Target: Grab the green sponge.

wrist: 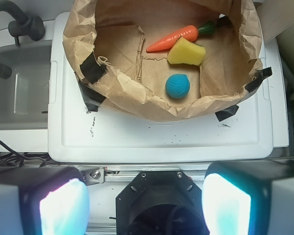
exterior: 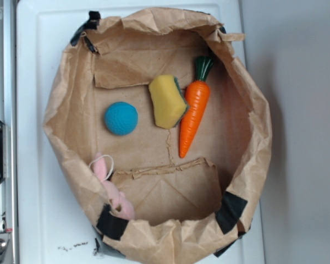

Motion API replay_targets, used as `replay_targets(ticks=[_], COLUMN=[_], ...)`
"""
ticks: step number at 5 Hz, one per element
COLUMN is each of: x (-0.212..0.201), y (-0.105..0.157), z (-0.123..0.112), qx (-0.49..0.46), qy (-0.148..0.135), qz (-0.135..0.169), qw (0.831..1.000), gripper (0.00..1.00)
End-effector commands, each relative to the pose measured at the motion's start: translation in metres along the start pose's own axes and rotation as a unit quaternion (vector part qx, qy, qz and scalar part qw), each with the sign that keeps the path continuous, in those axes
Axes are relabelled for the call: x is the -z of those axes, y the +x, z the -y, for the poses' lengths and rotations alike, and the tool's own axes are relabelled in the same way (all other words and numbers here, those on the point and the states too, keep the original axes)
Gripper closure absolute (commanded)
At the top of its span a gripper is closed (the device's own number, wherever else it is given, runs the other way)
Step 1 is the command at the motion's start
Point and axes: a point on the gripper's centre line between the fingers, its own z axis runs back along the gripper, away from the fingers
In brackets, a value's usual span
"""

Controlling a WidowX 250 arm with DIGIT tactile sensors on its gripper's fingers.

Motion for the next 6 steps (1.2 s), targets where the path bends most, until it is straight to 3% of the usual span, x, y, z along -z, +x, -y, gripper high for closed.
replay_targets(ticks=[1,2,6], x=[0.0,0.001,0.001], y=[0.0,0.025,0.025], z=[0.0,-0.001,-0.001], qx=[0.0,-0.039,-0.039], qy=[0.0,-0.001,-0.001], qz=[0.0,0.027,0.027], qw=[1.0,0.999,0.999], gripper=[0.0,0.0,0.0])
